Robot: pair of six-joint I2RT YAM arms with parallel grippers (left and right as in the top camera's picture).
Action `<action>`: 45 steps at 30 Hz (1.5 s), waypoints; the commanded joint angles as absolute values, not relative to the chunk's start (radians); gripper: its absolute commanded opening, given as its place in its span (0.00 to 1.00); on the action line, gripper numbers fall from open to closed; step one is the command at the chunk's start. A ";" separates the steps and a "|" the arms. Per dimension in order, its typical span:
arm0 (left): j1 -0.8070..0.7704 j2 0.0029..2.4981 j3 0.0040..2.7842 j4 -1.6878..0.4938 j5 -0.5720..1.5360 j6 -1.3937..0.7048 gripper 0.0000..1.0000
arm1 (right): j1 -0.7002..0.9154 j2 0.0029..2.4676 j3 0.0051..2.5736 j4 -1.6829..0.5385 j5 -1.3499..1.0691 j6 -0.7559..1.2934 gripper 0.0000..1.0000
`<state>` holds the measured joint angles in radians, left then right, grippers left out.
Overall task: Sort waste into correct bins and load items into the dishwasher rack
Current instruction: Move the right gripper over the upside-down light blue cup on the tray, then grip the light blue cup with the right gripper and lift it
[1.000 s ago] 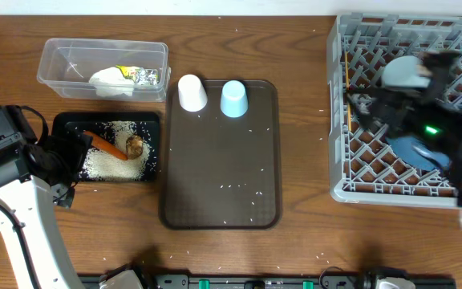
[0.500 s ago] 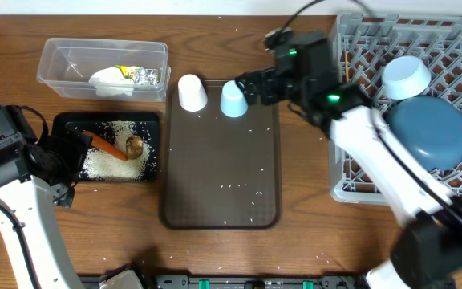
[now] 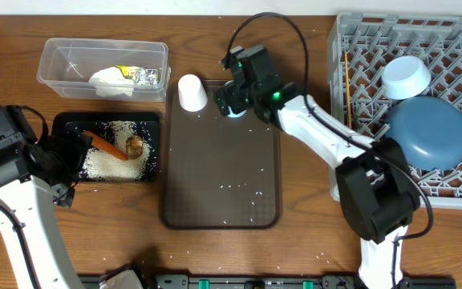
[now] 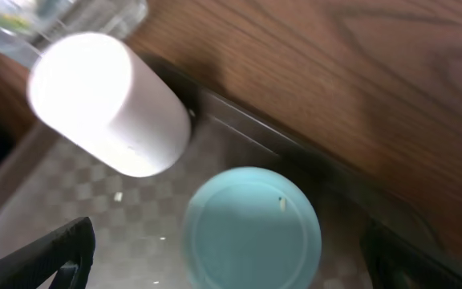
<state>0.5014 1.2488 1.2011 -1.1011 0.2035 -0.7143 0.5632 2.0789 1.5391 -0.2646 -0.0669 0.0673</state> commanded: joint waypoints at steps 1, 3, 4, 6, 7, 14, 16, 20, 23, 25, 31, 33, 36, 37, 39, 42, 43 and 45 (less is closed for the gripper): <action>0.506 1.242 1.201 -1.106 0.197 -0.723 0.98 | 0.570 2.111 1.564 -0.257 0.043 0.047 0.99; 0.506 1.242 1.201 -1.106 0.197 -0.723 0.98 | 0.570 2.123 1.564 -0.254 0.049 0.047 0.99; 0.506 1.242 1.201 -1.106 0.197 -0.723 0.98 | 0.570 2.128 1.564 -0.252 0.049 0.047 0.99; 0.506 1.242 1.201 -1.106 0.197 -0.723 0.98 | 0.570 2.141 1.563 -0.244 0.048 0.048 0.99; 0.506 1.242 1.201 -1.106 0.197 -0.723 0.98 | 0.570 2.144 1.563 -0.239 0.048 0.048 0.99; 0.506 1.242 1.201 -1.106 0.197 -0.723 0.98 | 0.582 2.152 1.563 -0.228 0.047 0.069 0.95; 0.506 1.242 1.201 -1.106 0.197 -0.723 0.98 | 0.584 2.152 1.563 -0.228 0.047 0.074 0.89; 0.506 1.242 1.201 -1.106 0.197 -0.723 0.98 | 0.585 2.153 1.563 -0.228 0.047 0.074 0.75; 0.506 1.242 1.201 -1.106 0.197 -0.723 0.98 | 0.585 2.153 1.563 -0.228 0.033 0.075 0.71; 0.506 1.242 1.201 -1.106 0.197 -0.723 0.98 | 0.585 2.153 1.563 -0.228 0.022 0.075 0.69; 0.506 1.242 1.201 -1.106 0.197 -0.723 0.98 | 0.585 2.162 1.563 -0.224 0.019 0.082 0.90; 0.506 1.242 1.201 -1.106 0.197 -0.723 0.98 | 0.585 2.174 1.563 -0.216 0.019 0.082 0.93; 0.506 1.242 1.201 -1.106 0.197 -0.723 0.98 | 0.585 2.194 1.563 -0.198 0.019 0.081 0.94; 0.506 1.242 1.201 -1.106 0.197 -0.723 0.98 | 0.585 2.201 1.563 -0.190 0.019 0.081 0.94; 0.506 1.242 1.201 -1.106 0.197 -0.723 0.98 | 0.585 2.204 1.563 -0.178 0.018 0.081 0.91; 0.506 1.242 1.201 -1.106 0.197 -0.723 0.98 | 0.585 2.205 1.563 -0.167 0.018 0.082 0.77; 0.506 1.242 1.201 -1.106 0.197 -0.723 0.98 | 0.585 2.205 1.563 -0.164 0.018 0.081 0.74; 0.506 1.242 1.201 -1.106 0.197 -0.723 0.98 | 0.585 2.205 1.563 -0.163 0.019 0.081 0.72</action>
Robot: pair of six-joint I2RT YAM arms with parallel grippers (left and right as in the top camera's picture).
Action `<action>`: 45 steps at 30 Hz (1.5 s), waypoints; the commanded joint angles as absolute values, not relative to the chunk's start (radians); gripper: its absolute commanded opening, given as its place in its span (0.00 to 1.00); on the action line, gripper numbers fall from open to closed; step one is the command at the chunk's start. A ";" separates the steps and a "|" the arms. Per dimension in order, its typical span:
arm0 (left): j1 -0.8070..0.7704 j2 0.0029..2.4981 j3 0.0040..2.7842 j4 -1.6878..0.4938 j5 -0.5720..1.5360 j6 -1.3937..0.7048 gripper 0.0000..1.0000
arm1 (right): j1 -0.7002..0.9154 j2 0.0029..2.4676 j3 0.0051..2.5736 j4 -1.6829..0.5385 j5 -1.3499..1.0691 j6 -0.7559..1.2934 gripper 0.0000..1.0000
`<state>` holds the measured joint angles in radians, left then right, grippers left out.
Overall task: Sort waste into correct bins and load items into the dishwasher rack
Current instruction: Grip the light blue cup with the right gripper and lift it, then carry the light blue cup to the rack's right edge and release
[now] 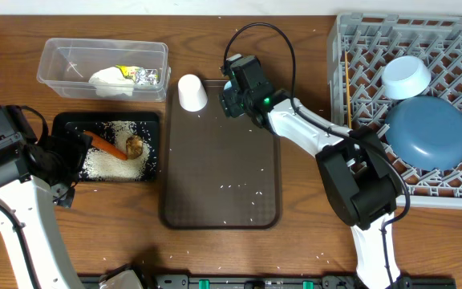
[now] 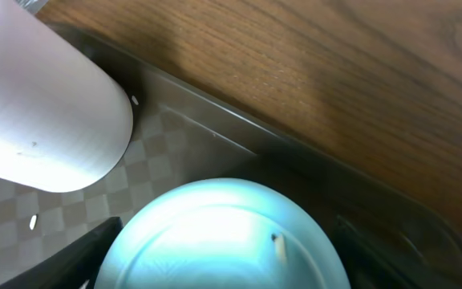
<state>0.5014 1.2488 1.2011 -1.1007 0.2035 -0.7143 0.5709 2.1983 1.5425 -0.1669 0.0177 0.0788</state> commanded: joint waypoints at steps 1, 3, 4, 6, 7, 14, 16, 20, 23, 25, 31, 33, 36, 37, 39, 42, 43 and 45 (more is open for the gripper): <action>0.506 1.242 1.201 -1.106 0.197 -0.723 0.98 | 0.585 2.205 1.563 -0.163 0.019 0.081 0.70; 0.506 1.242 1.201 -1.106 0.197 -0.723 0.98 | 0.585 2.205 1.563 -0.163 0.019 0.081 0.64; 0.506 1.242 1.201 -1.106 0.197 -0.723 0.98 | 0.585 2.205 1.563 -0.163 0.019 0.081 0.63; 0.506 1.242 1.201 -1.106 0.197 -0.723 0.98 | 0.583 2.204 1.563 -0.164 0.019 0.081 0.59; 0.506 1.242 1.201 -1.106 0.197 -0.723 0.98 | 0.583 2.203 1.563 -0.165 0.019 0.081 0.55; 0.506 1.242 1.201 -1.106 0.197 -0.723 0.98 | 0.576 2.148 1.563 -0.184 0.019 0.108 0.41; 0.506 1.242 1.201 -1.106 0.197 -0.723 0.98 | 0.569 2.115 1.563 -0.194 0.019 0.109 0.40; 0.506 1.242 1.201 -1.106 0.197 -0.723 0.98 | 0.542 2.038 1.563 -0.221 0.020 0.108 0.41; 0.506 1.242 1.201 -1.106 0.197 -0.723 0.98 | 0.501 1.975 1.563 -0.251 0.035 0.109 0.40; 0.506 1.242 1.201 -1.106 0.197 -0.723 0.98 | 0.459 1.930 1.563 -0.273 0.042 0.109 0.40; 0.506 1.242 1.201 -1.106 0.197 -0.723 0.98 | 0.245 1.800 1.563 -0.365 0.113 0.107 0.40; 0.506 1.242 1.201 -1.106 0.197 -0.723 0.98 | 0.156 1.773 1.563 -0.392 0.132 0.106 0.40; 0.506 1.242 1.201 -1.106 0.197 -0.723 0.98 | 0.006 1.756 1.563 -0.427 0.131 0.081 0.40; 0.506 1.242 1.201 -1.106 0.197 -0.723 0.98 | -0.043 1.756 1.563 -0.439 0.131 0.071 0.40; 0.506 1.242 1.201 -1.106 0.197 -0.723 0.98 | -0.132 1.759 1.563 -0.462 0.131 0.062 0.40; 0.506 1.242 1.201 -1.106 0.197 -0.723 0.98 | -0.273 1.768 1.563 -0.484 0.129 0.062 0.41; 0.506 1.242 1.201 -1.106 0.197 -0.723 0.98 | -0.308 1.769 1.563 -0.487 0.124 0.062 0.41; 0.506 1.242 1.201 -1.106 0.197 -0.723 0.98 | -0.377 1.769 1.559 -0.491 0.123 0.062 0.41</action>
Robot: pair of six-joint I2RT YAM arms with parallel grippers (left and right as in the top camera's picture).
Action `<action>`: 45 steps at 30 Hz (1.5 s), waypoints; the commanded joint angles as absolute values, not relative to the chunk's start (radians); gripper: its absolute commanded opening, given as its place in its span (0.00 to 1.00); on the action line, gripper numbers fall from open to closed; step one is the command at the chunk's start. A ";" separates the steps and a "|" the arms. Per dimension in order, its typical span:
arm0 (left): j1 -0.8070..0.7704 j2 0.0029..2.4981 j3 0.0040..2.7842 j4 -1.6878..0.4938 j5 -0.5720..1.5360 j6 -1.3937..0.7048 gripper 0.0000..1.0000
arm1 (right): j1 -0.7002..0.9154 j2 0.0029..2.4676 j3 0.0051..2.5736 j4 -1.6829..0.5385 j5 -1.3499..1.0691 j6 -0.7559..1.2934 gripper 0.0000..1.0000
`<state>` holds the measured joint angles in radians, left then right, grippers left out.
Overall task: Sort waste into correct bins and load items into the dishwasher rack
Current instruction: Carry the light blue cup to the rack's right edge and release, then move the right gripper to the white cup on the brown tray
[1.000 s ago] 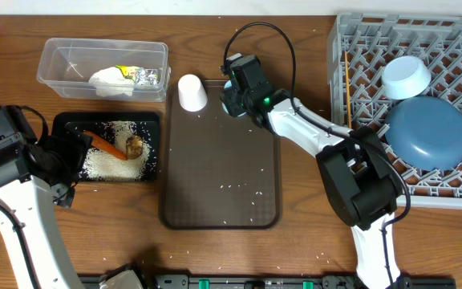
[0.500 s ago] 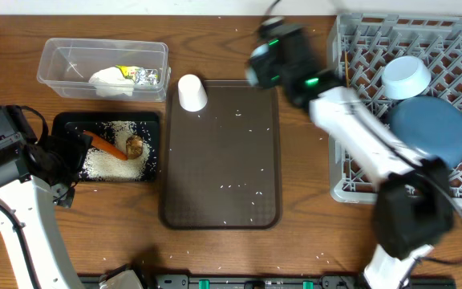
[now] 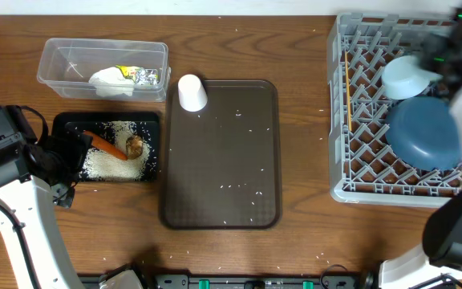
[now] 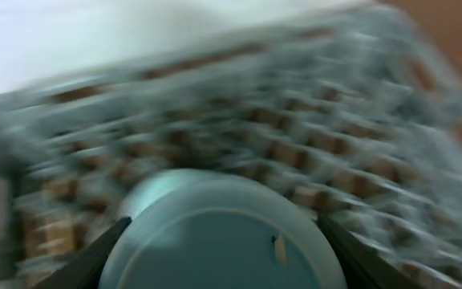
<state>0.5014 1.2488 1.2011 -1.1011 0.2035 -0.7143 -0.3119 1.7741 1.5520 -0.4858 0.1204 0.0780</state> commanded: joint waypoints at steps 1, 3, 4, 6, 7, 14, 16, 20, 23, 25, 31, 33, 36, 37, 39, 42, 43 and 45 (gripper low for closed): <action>0.506 1.242 1.201 -1.106 0.197 -0.723 0.98 | -0.404 1.769 1.557 -0.491 0.123 0.062 0.41; 0.506 1.242 1.201 -1.106 0.197 -0.723 0.98 | -0.454 1.770 1.555 -0.491 0.119 0.062 0.42; 0.506 1.242 1.201 -1.106 0.197 -0.723 0.98 | -0.476 1.773 1.555 -0.491 0.113 0.062 0.43; 0.506 1.242 1.201 -1.106 0.197 -0.723 0.98 | -0.501 1.778 1.555 -0.491 0.091 0.062 0.47; 0.506 1.242 1.201 -1.106 0.197 -0.723 0.98 | -0.513 1.782 1.555 -0.490 0.074 0.062 0.47; 0.506 1.242 1.201 -1.106 0.197 -0.723 0.98 | -0.535 1.852 1.555 -0.480 0.048 0.042 0.54; 0.506 1.242 1.201 -1.106 0.197 -0.723 0.98 | -0.535 1.866 1.555 -0.480 0.048 0.043 0.60; 0.506 1.242 1.201 -1.106 0.197 -0.723 0.98 | -0.535 1.868 1.555 -0.467 0.047 0.043 0.72; 0.506 1.242 1.201 -1.106 0.197 -0.723 0.98 | -0.535 1.856 1.555 -0.467 0.045 0.043 0.80; 0.506 1.242 1.201 -1.106 0.197 -0.723 0.98 | -0.535 1.845 1.555 -0.468 0.030 0.043 0.86; 0.506 1.242 1.201 -1.106 0.197 -0.723 0.98 | -0.535 1.790 1.555 -0.476 -0.020 0.044 0.92; 0.506 1.242 1.201 -1.106 0.197 -0.723 0.98 | -0.535 1.755 1.555 -0.472 -0.074 0.051 0.92; 0.506 1.242 1.201 -1.106 0.197 -0.723 0.98 | -0.535 1.705 1.555 -0.467 -0.102 0.101 0.91; 0.506 1.242 1.201 -1.106 0.197 -0.723 0.98 | -0.535 1.692 1.555 -0.467 -0.103 0.121 0.89; 0.506 1.242 1.201 -1.106 0.197 -0.723 0.98 | -0.531 1.667 1.555 -0.469 -0.137 0.134 0.82; 0.506 1.242 1.201 -1.106 0.197 -0.723 0.98 | -0.509 1.637 1.555 -0.482 -0.249 0.134 0.70; 0.506 1.242 1.201 -1.106 0.197 -0.723 0.98 | -0.496 1.630 1.555 -0.484 -0.302 0.135 0.68; 0.506 1.242 1.201 -1.106 0.197 -0.723 0.98 | -0.452 1.621 1.555 -0.482 -0.449 0.144 0.66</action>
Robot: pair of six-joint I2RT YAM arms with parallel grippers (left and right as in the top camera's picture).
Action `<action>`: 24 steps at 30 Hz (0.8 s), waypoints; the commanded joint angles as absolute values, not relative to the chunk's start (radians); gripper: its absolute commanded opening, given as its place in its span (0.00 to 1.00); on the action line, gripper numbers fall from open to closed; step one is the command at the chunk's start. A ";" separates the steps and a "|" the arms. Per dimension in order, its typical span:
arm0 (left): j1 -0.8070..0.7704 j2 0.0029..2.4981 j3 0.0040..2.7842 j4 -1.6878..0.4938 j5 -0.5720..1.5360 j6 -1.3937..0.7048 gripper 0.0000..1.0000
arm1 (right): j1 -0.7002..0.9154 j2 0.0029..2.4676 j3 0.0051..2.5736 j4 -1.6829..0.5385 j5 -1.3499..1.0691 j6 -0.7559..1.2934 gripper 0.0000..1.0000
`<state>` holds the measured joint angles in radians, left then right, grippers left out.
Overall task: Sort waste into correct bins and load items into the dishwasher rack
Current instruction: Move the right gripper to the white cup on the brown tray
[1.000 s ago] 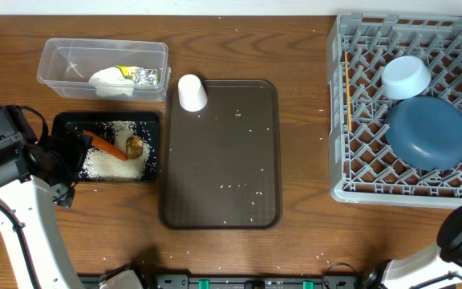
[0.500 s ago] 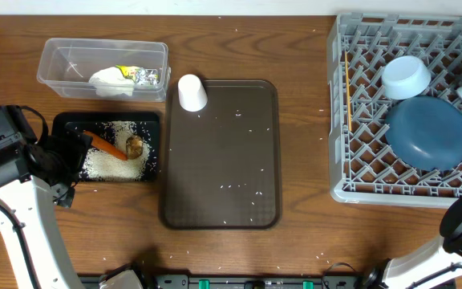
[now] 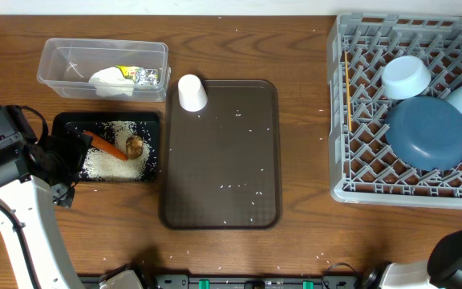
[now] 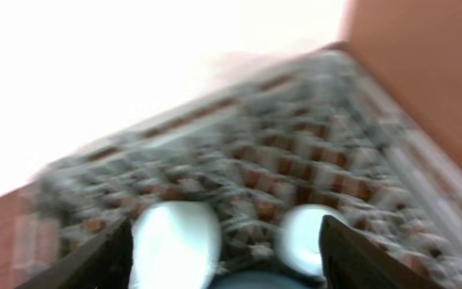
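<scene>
The pale blue cup now sits in the grey dishwasher rack (image 3: 359, 120), right of the white bowl (image 3: 405, 76) and above the big blue bowl (image 3: 427, 132). In the blurred right wrist view my right gripper (image 4: 224, 229) is open and empty above the rack, looking down on the white bowl (image 4: 175, 241) and the cup (image 4: 311, 237). It does not show in the overhead view. A white cup (image 3: 192, 92) stands at the brown tray's (image 3: 219, 160) far left corner. My left gripper (image 3: 64, 158) rests at the black tray's (image 3: 107, 120) left edge; its jaws are not readable.
The black tray holds rice (image 3: 119, 156), a carrot piece (image 3: 107, 144) and a brown lump (image 3: 135, 144). A clear bin (image 3: 54, 56) behind it holds crumpled waste (image 3: 119, 79). A yellow stick (image 3: 347, 88) lies along the rack's left side. Rice grains dot the brown tray.
The pale blue cup was between my right gripper's fingers over the rack; now it sits in the rack, and the gripper is open, empty and higher up. The left arm is unchanged.
My right gripper was open above the pale blue cup on the brown tray, beside the white cup. Then it was lower, around the cup. Then the cup was in its fingers over the rack. Now the cup lies in the rack, released.
</scene>
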<state>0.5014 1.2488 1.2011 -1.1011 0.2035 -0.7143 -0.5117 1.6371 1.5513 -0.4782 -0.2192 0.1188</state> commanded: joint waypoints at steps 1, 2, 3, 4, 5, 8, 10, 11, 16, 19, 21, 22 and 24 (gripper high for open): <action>0.506 1.242 1.201 -1.106 0.197 -0.723 0.98 | -0.428 1.621 1.555 -0.479 -0.495 0.154 0.66; 0.506 1.242 1.201 -1.106 0.197 -0.723 0.98 | -0.393 1.621 1.555 -0.479 -0.537 0.165 0.66; 0.506 1.242 1.201 -1.106 0.197 -0.723 0.98 | -0.358 1.621 1.555 -0.479 -0.560 0.171 0.66; 0.506 1.242 1.201 -1.106 0.197 -0.723 0.98 | -0.310 1.622 1.555 -0.479 -0.566 0.171 0.66; 0.506 1.242 1.201 -1.106 0.197 -0.723 0.98 | -0.257 1.622 1.555 -0.479 -0.562 0.170 0.66; 0.506 1.242 1.201 -1.106 0.197 -0.723 0.98 | -0.076 1.631 1.555 -0.457 -0.472 0.162 0.77; 0.506 1.242 1.201 -1.106 0.197 -0.723 0.98 | 0.056 1.652 1.555 -0.424 -0.376 0.130 0.90; 0.506 1.242 1.201 -1.106 0.197 -0.723 0.98 | 0.137 1.674 1.555 -0.396 -0.311 0.113 0.99; 0.506 1.242 1.201 -1.106 0.197 -0.723 0.98 | 0.390 1.816 1.556 -0.265 -0.146 0.083 0.99; 0.506 1.242 1.201 -1.106 0.197 -0.723 0.98 | 0.476 1.939 1.574 -0.179 -0.146 0.081 0.99; 0.506 1.242 1.201 -1.106 0.197 -0.723 0.98 | 0.517 2.032 1.628 -0.177 -0.146 0.081 0.99; 0.506 1.242 1.201 -1.106 0.197 -0.723 0.98 | 0.530 2.072 1.657 -0.185 -0.146 0.081 0.99; 0.506 1.242 1.201 -1.106 0.197 -0.723 0.98 | 0.558 2.159 1.737 -0.219 -0.146 0.081 0.99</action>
<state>0.5014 1.2488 1.2011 -1.1007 0.2035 -0.7143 0.5320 2.0754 1.6417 -0.2028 -0.1837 0.0956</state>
